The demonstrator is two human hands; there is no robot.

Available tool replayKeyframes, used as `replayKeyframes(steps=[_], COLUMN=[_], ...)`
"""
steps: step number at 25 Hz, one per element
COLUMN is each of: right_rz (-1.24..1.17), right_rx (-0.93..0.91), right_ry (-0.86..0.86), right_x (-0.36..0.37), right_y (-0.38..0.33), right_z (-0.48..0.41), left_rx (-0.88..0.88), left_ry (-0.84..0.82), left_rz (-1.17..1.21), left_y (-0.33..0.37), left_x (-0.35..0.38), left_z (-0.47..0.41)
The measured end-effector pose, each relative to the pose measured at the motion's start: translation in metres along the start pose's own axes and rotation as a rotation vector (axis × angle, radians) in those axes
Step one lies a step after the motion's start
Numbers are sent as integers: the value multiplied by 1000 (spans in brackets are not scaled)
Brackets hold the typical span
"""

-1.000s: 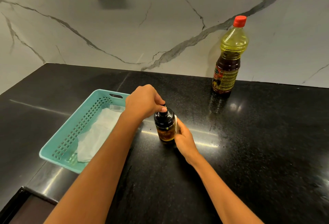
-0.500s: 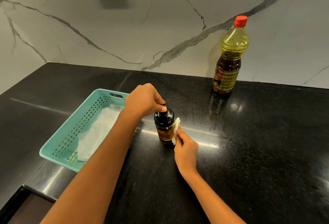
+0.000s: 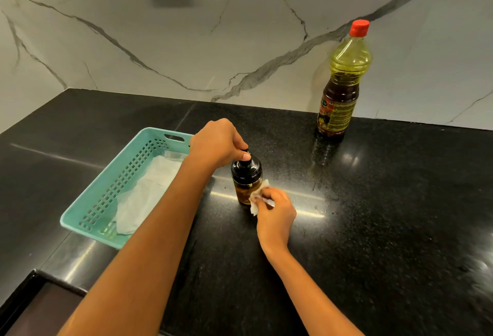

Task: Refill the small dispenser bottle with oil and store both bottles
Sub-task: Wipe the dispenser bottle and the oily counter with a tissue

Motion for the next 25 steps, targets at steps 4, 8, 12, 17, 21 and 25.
replayKeyframes(steps=[4, 8, 12, 17, 21, 25], right_rz=[57, 399, 530, 736, 887, 865], right_rx=[-446, -850, -1239, -1516, -1508, -1535], right_ry=[98, 15, 26, -64, -355, -198], right_x=[-10, 8, 1, 21, 34, 32], right_y=[-45, -40, -67, -68, -35, -73], right_z=[10, 16, 21, 22, 26, 30], left_rx=[2, 0, 5, 9, 24, 37], left_ry=[6, 6, 5, 13, 19, 42], left_rz=[-4, 2, -22, -44, 7, 65], left_y=[-1, -1, 0, 2, -2, -5], left_x=[-1, -3, -2, -5, -4, -3], left_z=[-1, 0, 0, 1, 3, 5])
Point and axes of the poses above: each hand's wrist, its own z-axis away from the middle knuckle, its own x-axis out of the palm, y = z × x, the point moved 8 cm from there along -z, towards the middle knuckle, and after that the axes turned 6 degrees about z, right-handed, at the moved point
